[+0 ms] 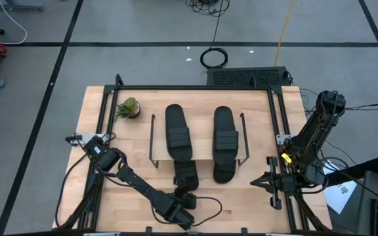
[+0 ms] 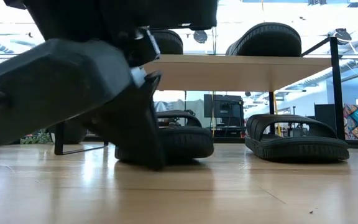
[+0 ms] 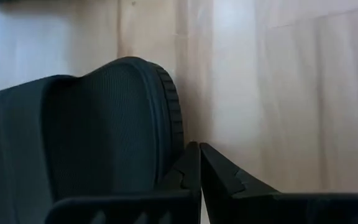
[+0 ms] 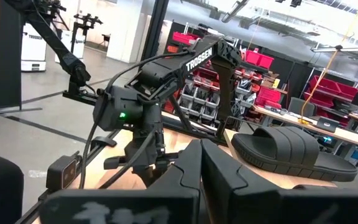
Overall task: Pick and place slides into the shelf
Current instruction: Put the left black slide under the shelf, then return to Home Position
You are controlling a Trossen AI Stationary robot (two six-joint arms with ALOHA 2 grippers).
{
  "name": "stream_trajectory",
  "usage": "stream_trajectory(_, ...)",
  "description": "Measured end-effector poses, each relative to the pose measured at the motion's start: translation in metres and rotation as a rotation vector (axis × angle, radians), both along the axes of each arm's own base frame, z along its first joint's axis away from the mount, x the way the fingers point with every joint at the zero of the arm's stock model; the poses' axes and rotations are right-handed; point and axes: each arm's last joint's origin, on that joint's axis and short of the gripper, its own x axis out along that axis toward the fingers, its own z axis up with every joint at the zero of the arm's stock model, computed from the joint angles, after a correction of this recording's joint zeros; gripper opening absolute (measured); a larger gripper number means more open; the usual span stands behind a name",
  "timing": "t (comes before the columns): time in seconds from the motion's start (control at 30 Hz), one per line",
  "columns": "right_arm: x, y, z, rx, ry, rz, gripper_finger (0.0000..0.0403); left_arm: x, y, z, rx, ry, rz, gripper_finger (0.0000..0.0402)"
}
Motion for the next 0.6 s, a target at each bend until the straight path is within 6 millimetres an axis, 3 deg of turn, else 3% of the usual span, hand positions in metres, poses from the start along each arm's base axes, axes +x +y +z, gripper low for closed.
stream_trajectory(0.4,0.0,0.0,-0.001,0.016,0.005,0.001,0.0,-0.009,0.007,-0.001,0.057,0.071,0.055,0.0)
stream_trajectory(0.6,0.0,0.0,-0.001,0.024,0.008,0.002,0.0,-0.009,-0.003,0.001,0.019,0.067,-0.012,0.0)
